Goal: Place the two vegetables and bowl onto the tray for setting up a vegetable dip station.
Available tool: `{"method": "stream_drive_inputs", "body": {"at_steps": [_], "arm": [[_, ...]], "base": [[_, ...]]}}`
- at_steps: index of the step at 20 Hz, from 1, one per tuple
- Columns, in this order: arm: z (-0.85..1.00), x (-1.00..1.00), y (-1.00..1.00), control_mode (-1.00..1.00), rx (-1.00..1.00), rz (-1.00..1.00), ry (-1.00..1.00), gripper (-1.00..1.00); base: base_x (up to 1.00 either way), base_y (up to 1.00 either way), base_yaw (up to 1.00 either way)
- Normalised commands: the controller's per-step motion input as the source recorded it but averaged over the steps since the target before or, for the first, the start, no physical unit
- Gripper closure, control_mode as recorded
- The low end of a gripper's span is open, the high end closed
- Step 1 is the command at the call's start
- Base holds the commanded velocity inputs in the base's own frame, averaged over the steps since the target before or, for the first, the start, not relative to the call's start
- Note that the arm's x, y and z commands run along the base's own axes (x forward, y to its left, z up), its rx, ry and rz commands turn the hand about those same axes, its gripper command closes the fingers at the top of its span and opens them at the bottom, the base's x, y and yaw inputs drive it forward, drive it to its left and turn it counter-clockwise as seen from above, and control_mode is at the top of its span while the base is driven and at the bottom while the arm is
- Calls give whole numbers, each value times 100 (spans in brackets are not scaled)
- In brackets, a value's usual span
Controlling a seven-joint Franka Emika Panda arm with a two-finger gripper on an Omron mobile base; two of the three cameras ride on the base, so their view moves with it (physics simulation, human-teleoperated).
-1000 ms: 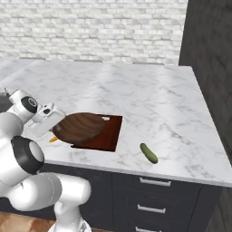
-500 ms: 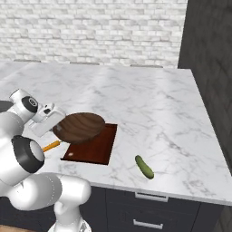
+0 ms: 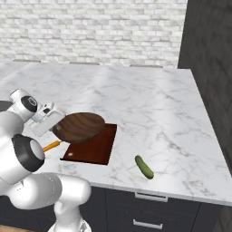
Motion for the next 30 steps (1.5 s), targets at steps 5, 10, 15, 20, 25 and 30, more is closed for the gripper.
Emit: {"method": "stream_drive_inputs", "body": {"at_steps": [5,10,15,20,25,30], "arm": [[0,0,0,100,0,0,0,100],[0,0,0,100,0,0,0,100],[0,12,0,-100,0,-7,8,100],[0,40,0,-100,0,-12,17,100],[0,40,0,-100,0,-5,9,100],[-1,35,0,-100,0,-2,0,100]], "base": [[0,0,0],[0,0,0],[0,0,0],[0,0,0],[0,0,0],[0,0,0]]}}
